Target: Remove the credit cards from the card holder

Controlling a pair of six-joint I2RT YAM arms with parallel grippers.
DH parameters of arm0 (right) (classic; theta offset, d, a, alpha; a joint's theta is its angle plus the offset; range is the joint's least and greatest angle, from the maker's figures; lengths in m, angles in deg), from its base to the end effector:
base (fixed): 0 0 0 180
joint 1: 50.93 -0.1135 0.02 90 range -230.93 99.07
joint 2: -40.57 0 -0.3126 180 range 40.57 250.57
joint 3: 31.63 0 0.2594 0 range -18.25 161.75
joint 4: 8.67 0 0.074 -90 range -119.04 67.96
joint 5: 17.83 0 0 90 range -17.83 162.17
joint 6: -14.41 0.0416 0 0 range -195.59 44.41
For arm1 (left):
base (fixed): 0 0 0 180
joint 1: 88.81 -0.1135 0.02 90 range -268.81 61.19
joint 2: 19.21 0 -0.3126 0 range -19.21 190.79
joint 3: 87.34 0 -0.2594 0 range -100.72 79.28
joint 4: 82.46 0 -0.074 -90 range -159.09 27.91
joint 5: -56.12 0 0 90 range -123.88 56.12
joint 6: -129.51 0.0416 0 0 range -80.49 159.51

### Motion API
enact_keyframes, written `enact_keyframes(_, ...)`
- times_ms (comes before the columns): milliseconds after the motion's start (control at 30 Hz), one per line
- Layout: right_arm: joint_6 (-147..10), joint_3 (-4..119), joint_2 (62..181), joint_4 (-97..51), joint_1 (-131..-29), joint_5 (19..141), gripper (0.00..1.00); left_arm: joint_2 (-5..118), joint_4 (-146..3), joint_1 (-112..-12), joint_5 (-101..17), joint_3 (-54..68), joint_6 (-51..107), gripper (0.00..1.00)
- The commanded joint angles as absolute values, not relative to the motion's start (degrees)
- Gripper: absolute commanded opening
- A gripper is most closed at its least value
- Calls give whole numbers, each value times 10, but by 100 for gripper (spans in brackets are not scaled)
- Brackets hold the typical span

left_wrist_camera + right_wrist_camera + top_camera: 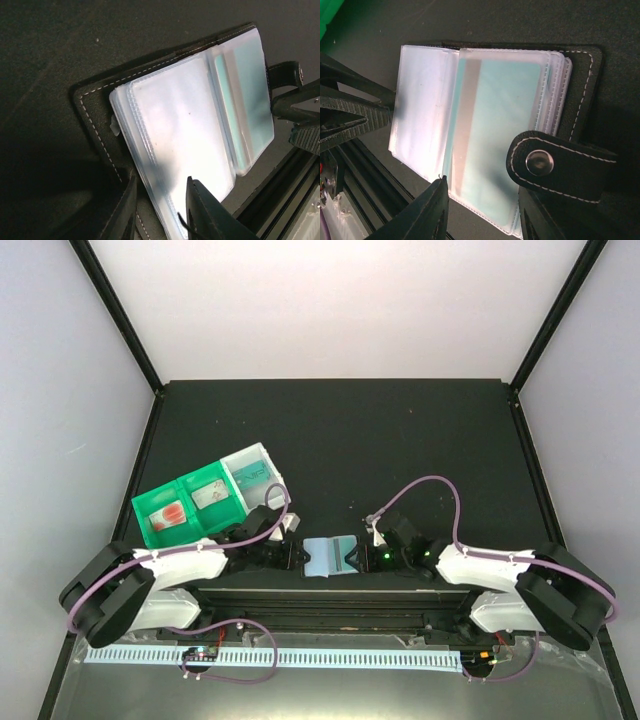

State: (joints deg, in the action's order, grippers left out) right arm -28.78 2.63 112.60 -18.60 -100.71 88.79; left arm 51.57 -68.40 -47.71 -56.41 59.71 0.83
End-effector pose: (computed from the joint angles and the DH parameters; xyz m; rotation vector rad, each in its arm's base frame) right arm 0.1234 0.1644 0.1678 -0.2201 2.6661 1.0310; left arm 0.1337 -0.1378 0.1611 0.2425 2.6931 -1.0098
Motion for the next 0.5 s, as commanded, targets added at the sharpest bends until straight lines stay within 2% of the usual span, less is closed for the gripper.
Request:
enact_keyframes(0,-284,28,1130,-166,-1007,889,39,524,-717,-468,-569,598,2,28)
enact_keyframes(467,-275,25,1118,-157,-1008,900,41,537,-737,-448,-574,596,-12,25)
